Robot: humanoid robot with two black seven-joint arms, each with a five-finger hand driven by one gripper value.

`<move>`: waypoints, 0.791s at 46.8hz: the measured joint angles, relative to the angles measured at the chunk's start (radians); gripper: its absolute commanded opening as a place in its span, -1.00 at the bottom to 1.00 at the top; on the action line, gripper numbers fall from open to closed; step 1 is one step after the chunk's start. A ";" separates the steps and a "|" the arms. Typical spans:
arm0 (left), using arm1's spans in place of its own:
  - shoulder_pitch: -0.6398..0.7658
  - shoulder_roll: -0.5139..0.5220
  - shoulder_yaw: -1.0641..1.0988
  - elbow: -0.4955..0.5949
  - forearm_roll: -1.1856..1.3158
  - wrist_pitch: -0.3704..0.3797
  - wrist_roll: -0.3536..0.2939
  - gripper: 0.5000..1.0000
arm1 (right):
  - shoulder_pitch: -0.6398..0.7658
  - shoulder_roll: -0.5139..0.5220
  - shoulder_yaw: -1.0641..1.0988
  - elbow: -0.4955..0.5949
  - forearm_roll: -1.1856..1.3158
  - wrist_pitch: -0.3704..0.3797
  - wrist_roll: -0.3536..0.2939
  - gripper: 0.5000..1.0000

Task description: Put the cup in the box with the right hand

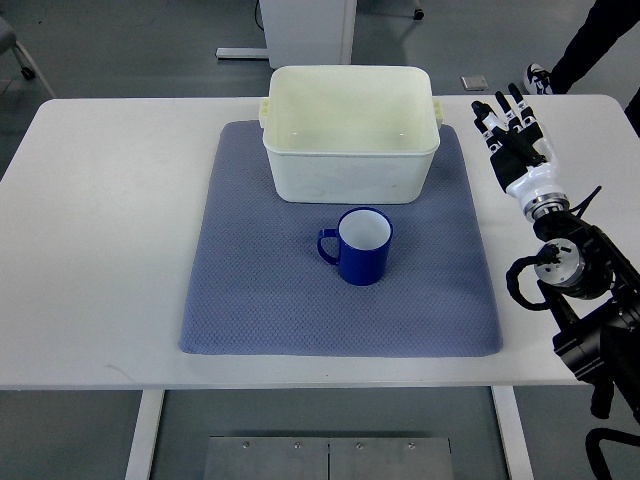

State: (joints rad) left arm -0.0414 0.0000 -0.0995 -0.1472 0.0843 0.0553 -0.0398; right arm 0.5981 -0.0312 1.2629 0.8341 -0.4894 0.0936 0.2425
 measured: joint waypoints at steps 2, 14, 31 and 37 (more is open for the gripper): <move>0.000 0.000 0.000 0.000 0.000 0.000 0.000 1.00 | 0.000 -0.001 -0.002 0.000 0.000 0.000 0.000 1.00; 0.000 0.000 0.000 0.000 0.000 0.000 0.000 1.00 | 0.000 -0.021 -0.002 0.000 0.000 0.004 0.000 1.00; 0.000 0.000 0.001 0.000 0.000 0.000 0.000 1.00 | -0.003 -0.049 -0.002 0.001 0.001 0.014 0.000 1.00; 0.000 0.000 0.001 0.000 0.000 0.000 0.000 1.00 | 0.003 -0.056 -0.002 0.003 0.001 0.015 0.000 1.00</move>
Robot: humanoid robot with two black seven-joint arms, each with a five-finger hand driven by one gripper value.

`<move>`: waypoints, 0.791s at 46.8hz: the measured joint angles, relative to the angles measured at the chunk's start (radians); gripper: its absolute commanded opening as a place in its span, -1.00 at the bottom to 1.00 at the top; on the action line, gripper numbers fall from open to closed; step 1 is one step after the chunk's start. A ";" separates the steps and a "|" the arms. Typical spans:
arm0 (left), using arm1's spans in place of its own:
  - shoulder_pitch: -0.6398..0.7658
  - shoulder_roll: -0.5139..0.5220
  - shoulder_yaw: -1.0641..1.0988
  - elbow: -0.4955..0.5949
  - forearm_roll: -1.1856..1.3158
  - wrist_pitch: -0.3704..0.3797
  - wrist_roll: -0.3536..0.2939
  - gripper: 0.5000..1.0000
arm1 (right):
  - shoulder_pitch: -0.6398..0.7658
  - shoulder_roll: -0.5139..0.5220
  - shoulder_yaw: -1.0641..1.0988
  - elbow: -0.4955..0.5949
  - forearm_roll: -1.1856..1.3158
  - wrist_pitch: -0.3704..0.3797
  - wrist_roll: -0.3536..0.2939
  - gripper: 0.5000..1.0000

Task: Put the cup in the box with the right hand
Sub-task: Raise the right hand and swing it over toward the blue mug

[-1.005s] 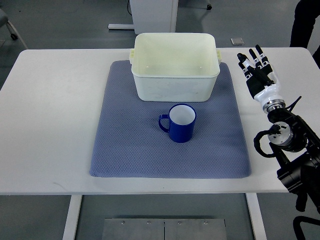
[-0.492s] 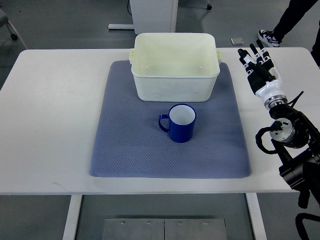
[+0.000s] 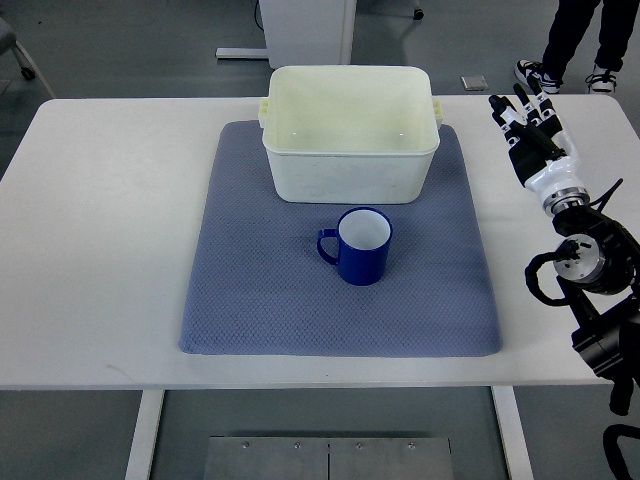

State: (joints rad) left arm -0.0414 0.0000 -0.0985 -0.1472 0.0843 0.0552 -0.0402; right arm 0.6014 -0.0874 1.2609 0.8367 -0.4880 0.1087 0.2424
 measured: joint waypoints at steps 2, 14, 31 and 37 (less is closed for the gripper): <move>0.000 0.000 0.000 0.000 0.000 0.000 0.000 1.00 | 0.005 -0.004 0.000 0.003 0.000 0.000 0.000 1.00; 0.000 0.000 0.000 0.000 0.000 0.000 0.000 1.00 | 0.060 -0.040 -0.023 0.029 -0.001 0.040 0.000 0.99; 0.000 0.000 0.001 0.000 0.000 0.000 0.000 1.00 | 0.090 -0.149 -0.149 0.221 -0.005 0.136 0.000 0.99; 0.000 0.000 0.001 0.000 0.000 0.000 -0.001 1.00 | 0.093 -0.181 -0.196 0.254 -0.014 0.188 0.000 0.99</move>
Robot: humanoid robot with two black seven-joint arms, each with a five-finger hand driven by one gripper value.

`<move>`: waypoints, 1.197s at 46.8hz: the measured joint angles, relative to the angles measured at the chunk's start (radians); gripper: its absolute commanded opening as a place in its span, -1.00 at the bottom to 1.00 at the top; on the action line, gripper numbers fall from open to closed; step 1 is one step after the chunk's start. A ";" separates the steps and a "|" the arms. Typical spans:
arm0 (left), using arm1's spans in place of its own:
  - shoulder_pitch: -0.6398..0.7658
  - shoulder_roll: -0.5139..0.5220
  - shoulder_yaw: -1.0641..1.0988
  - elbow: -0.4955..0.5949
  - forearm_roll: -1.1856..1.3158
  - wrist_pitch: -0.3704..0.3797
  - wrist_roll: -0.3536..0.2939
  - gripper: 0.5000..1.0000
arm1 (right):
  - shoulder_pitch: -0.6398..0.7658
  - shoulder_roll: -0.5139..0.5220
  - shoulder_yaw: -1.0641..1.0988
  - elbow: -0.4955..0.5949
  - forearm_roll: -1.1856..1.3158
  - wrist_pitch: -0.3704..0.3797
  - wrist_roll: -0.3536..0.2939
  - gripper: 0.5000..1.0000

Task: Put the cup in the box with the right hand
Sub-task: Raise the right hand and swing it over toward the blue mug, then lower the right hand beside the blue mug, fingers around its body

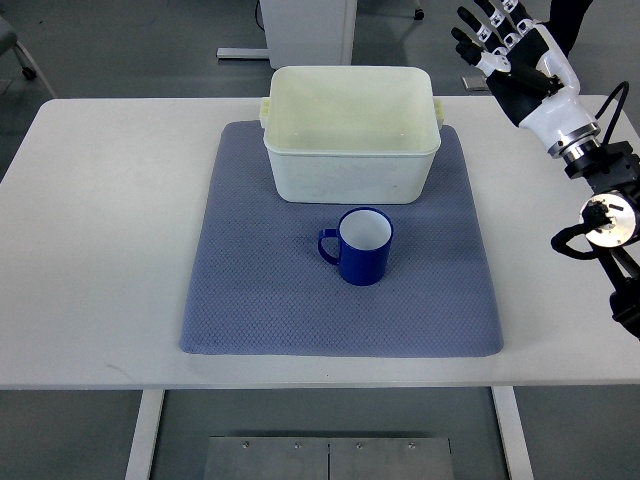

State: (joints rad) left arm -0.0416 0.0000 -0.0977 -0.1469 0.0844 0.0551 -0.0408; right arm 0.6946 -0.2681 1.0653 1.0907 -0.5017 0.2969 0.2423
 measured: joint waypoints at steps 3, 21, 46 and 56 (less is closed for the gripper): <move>0.000 0.000 0.000 0.000 0.000 0.000 0.000 1.00 | 0.002 -0.013 -0.021 0.013 -0.004 0.026 0.000 0.99; 0.000 0.000 -0.001 0.000 0.000 0.000 0.001 1.00 | 0.016 -0.059 -0.151 0.051 -0.133 0.131 0.014 0.98; 0.000 0.000 -0.001 0.000 0.000 0.000 0.000 1.00 | 0.024 -0.068 -0.303 0.063 -0.257 0.128 0.057 0.98; 0.000 0.000 -0.001 0.000 0.000 0.000 0.001 1.00 | 0.020 -0.068 -0.334 0.060 -0.279 0.124 0.058 0.97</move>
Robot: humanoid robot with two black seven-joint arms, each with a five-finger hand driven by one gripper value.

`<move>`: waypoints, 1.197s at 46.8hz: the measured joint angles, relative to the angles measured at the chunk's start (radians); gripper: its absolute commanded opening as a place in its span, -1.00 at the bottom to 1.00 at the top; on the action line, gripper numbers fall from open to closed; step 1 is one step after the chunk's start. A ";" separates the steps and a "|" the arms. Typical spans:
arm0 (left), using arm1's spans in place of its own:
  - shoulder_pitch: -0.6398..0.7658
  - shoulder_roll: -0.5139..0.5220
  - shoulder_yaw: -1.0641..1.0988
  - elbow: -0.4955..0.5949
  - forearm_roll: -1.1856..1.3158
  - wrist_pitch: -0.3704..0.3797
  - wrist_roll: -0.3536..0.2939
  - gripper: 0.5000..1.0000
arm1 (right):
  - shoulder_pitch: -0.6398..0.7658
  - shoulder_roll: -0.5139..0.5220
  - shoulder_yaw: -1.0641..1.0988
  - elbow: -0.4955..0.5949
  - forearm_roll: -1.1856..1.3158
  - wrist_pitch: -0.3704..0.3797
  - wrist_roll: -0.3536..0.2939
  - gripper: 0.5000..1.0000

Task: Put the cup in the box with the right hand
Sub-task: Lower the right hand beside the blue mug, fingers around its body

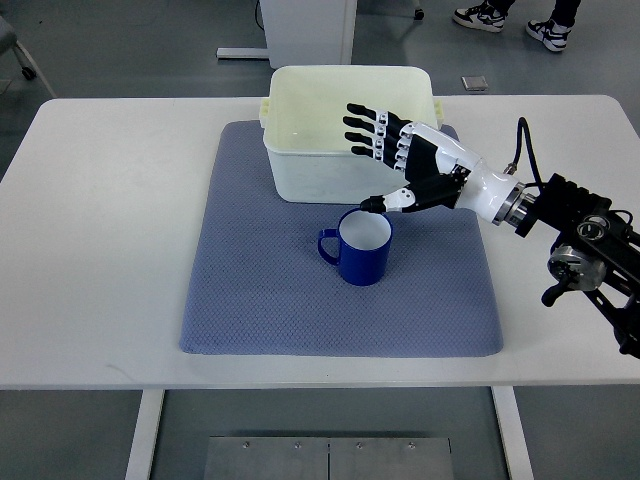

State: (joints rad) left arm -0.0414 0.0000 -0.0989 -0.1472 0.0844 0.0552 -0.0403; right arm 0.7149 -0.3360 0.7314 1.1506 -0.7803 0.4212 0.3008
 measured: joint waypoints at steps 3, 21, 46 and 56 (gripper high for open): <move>0.000 0.000 0.001 0.000 0.000 0.000 0.000 1.00 | -0.001 0.000 -0.005 -0.003 -0.002 -0.002 0.000 0.97; 0.000 0.000 0.000 0.000 0.000 0.000 0.000 1.00 | -0.008 0.008 -0.062 -0.036 -0.007 -0.033 0.021 0.97; 0.000 0.000 0.000 0.000 0.000 0.000 0.000 1.00 | -0.013 0.014 -0.130 -0.099 -0.007 -0.073 0.100 0.97; 0.000 0.000 0.000 0.000 0.000 0.000 -0.001 1.00 | -0.015 0.015 -0.176 -0.113 -0.007 -0.105 0.136 0.97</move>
State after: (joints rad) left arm -0.0414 0.0000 -0.0988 -0.1471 0.0844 0.0552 -0.0408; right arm 0.6995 -0.3205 0.5553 1.0381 -0.7870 0.3165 0.4371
